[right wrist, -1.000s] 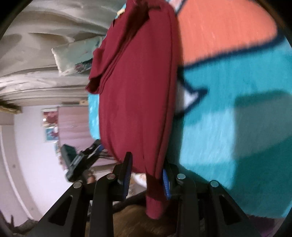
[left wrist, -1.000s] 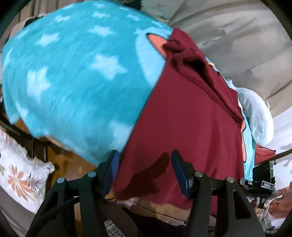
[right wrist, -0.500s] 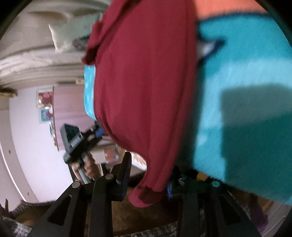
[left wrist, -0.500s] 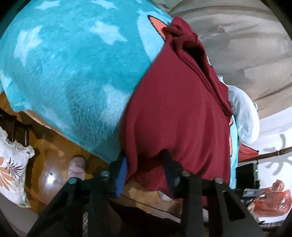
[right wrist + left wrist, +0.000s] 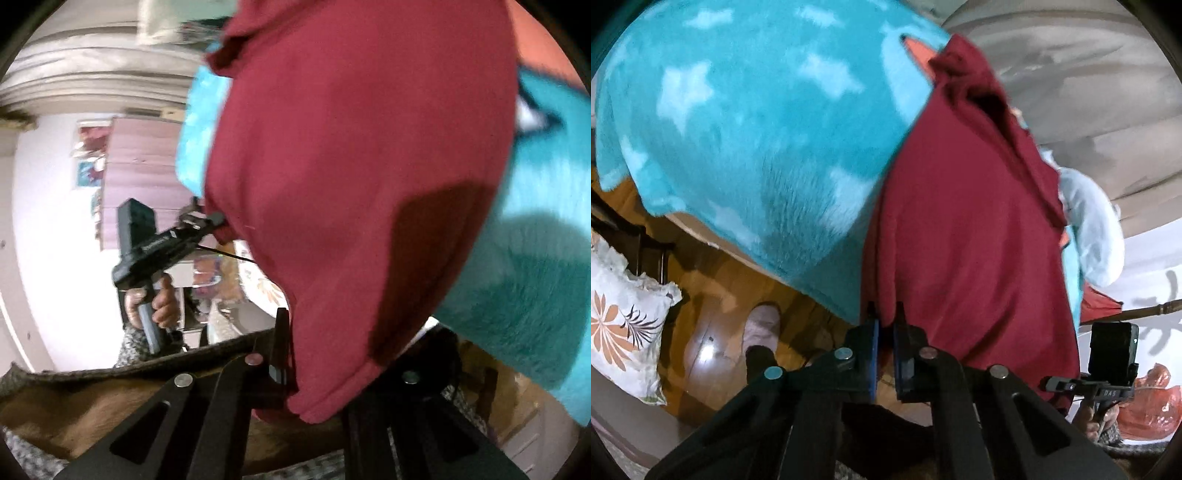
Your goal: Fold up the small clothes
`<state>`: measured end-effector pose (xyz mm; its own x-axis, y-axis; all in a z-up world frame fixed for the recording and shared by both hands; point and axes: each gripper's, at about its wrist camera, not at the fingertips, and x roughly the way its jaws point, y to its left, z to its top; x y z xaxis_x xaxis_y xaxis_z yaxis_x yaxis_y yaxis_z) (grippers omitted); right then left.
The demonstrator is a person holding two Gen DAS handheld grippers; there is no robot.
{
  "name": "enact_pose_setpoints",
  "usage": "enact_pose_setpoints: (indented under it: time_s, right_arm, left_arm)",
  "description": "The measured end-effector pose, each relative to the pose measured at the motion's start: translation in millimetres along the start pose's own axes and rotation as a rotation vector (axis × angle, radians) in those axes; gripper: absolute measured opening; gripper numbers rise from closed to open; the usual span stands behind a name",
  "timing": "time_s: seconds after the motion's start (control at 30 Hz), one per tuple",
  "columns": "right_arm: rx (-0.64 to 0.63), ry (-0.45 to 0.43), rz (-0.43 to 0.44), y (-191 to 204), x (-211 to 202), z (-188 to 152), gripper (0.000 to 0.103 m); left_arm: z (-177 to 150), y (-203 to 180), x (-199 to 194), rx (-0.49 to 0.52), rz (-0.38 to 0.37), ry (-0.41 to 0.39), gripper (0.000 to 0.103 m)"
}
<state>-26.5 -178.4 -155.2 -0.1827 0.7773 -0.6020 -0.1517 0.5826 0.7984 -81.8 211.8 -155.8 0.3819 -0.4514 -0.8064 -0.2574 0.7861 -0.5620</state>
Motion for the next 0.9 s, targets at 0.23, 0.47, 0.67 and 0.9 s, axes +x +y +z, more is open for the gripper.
enact_pose_setpoints:
  time_s: [0.23, 0.47, 0.67, 0.9]
  right_arm:
    - [-0.106, -0.135, 0.082, 40, -40, 11, 0.008]
    - [-0.156, -0.281, 0.141, 58, -83, 46, 0.008]
    - [-0.135, -0.398, 0.099, 60, -113, 113, 0.008]
    - [0.043, -0.528, -0.01, 14, -132, 226, 0.008]
  left_arm:
    - [16, -37, -38, 0.011, -0.052, -0.094, 0.006]
    - [75, -78, -51, 0.033, -0.1, -0.171, 0.006]
    - [158, -118, -29, 0.083, -0.094, -0.182, 0.006]
    - [269, -150, 53, 0.116, 0.002, -0.128, 0.006]
